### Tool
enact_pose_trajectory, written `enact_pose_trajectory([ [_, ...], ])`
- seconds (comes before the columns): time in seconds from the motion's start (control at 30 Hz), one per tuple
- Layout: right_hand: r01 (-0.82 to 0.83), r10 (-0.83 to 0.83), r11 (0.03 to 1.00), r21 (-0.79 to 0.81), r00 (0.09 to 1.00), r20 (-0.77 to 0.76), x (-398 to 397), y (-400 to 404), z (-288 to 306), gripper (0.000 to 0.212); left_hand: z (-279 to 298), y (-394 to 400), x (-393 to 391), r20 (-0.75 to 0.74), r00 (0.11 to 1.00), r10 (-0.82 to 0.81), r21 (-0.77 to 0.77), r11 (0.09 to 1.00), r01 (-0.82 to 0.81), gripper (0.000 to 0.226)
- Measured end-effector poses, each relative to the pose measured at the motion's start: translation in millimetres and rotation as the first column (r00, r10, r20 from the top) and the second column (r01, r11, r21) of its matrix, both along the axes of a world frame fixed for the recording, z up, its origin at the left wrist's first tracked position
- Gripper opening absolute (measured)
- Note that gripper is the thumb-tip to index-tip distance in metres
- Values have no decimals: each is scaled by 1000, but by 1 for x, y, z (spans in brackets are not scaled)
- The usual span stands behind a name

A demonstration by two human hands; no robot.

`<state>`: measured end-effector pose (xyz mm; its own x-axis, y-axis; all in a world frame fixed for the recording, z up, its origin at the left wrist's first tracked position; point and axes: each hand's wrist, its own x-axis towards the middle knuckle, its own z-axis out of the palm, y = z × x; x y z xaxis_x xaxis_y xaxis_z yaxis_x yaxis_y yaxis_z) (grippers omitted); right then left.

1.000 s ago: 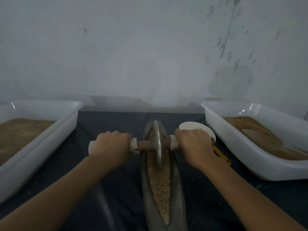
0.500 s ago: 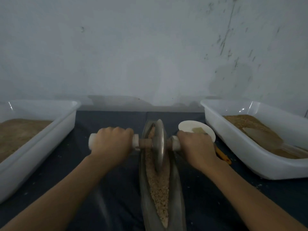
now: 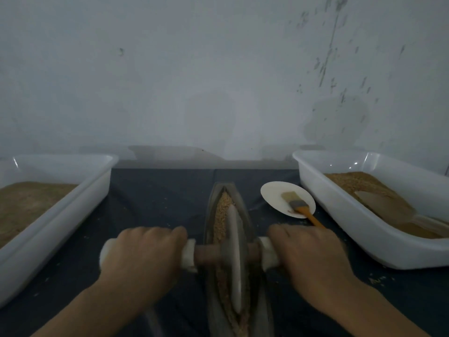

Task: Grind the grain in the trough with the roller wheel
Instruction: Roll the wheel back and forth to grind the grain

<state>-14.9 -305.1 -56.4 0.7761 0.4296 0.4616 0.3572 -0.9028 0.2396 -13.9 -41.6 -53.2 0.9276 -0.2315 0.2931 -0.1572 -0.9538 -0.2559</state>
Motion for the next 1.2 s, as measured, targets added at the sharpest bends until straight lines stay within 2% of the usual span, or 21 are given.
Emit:
enact_pose_trajectory([
  [0.1,64,-66,994,-89,997,-30,44,10,4,24,-9,-5,44,26,999,45,-107,993,-42,22],
  [0.23,107,-109,993,-52,994,-30,93,20,12,22,-4,-12,86,49,996,75,-150,986,-67,16],
  [0.37,104,-103,994,13,991,-82,67,12,2,21,7,-15,62,53,998,22,-90,996,-17,20],
  [0.43,68,-64,997,46,994,-91,33,4,-6,33,7,-13,29,91,993,-78,-22,997,80,29],
  [0.5,38,-31,994,101,997,-70,5,-3,-10,52,9,-9,-2,187,950,-252,40,968,249,42],
  [0.57,49,-45,998,29,994,-102,-9,-9,-14,62,8,-7,-16,267,907,-324,48,945,323,46],
  [0.67,27,-24,999,37,997,-71,-5,-10,-16,61,9,-14,-2,134,975,-176,46,984,171,43],
  [0.77,59,-59,998,10,998,-2,38,-5,-15,52,6,-19,42,110,994,-15,24,1000,12,24],
  [0.8,63,-64,998,24,998,15,57,-3,-14,40,7,-19,54,106,994,-2,17,1000,0,21],
  [0.87,92,-87,994,65,993,-81,83,3,-6,22,9,-22,73,118,993,14,14,1000,-16,19],
  [1.0,111,-99,986,123,990,-101,78,3,-9,18,13,-29,66,111,994,19,24,999,-22,20],
  [1.07,71,-65,995,65,993,-97,49,-2,-10,32,12,-25,38,65,998,15,25,1000,-17,23],
  [1.13,-11,11,1000,20,1000,-16,17,-4,-7,57,11,-17,4,9,1000,2,6,1000,-2,31],
  [1.2,-56,56,998,0,997,53,-5,-6,-1,70,11,-10,-21,-9,1000,-1,36,999,2,37],
])
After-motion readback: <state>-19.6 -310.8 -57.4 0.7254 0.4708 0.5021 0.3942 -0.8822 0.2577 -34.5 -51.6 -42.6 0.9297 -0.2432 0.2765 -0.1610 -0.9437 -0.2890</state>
